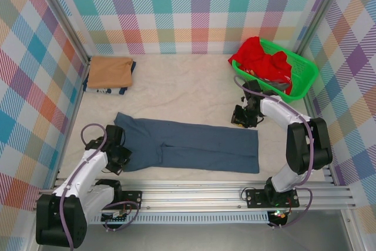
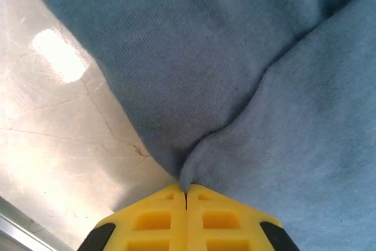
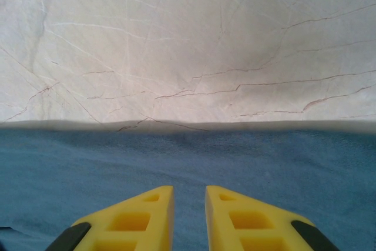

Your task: Fold and stack the t-shirts

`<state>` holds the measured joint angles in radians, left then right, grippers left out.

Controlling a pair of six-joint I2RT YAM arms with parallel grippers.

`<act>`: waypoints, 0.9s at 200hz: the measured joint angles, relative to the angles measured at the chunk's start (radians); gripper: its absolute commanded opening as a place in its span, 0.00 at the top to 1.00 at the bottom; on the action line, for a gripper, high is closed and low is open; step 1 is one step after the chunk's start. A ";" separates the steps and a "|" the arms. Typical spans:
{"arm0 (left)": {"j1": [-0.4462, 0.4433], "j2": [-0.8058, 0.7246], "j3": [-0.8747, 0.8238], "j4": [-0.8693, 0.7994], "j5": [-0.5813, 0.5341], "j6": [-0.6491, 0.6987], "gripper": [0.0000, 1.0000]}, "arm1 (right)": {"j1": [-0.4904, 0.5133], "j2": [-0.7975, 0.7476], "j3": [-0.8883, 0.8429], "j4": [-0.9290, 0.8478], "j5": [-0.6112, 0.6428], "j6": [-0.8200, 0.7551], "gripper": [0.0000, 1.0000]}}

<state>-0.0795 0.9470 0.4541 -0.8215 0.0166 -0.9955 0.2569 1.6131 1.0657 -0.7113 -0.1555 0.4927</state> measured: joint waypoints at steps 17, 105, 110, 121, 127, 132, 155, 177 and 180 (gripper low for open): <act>0.000 0.000 0.031 -0.023 0.000 0.009 0.97 | 0.000 0.006 0.000 0.004 -0.001 0.000 0.79; 0.000 0.097 0.204 -0.102 -0.008 0.062 0.94 | 0.000 0.021 0.000 0.015 -0.004 0.001 0.79; 0.000 0.110 0.215 -0.105 -0.008 0.069 0.94 | 0.000 0.021 0.000 0.015 -0.004 0.001 0.79; 0.000 0.140 0.233 -0.105 -0.006 0.078 0.95 | 0.000 0.021 0.000 0.015 -0.003 0.001 0.79; 0.000 0.154 0.237 -0.103 -0.003 0.084 0.95 | 0.000 0.021 0.000 0.015 -0.003 0.001 0.79; 0.000 0.162 0.237 -0.103 -0.002 0.089 0.95 | 0.000 0.021 0.000 0.015 -0.003 0.001 0.79; 0.000 0.168 0.198 -0.101 0.012 0.101 0.91 | 0.000 0.021 0.000 0.015 -0.003 0.001 0.79; 0.000 0.167 0.136 -0.101 0.020 0.103 0.89 | 0.000 0.021 0.000 0.015 -0.003 0.002 0.79; 0.000 0.166 0.127 -0.101 0.020 0.103 0.89 | 0.000 0.021 0.000 0.015 -0.003 0.003 0.79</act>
<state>-0.0795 1.1133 0.5812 -0.9230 0.0368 -0.8925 0.2569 1.6341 1.0660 -0.6964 -0.1589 0.4953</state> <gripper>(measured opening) 0.107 0.210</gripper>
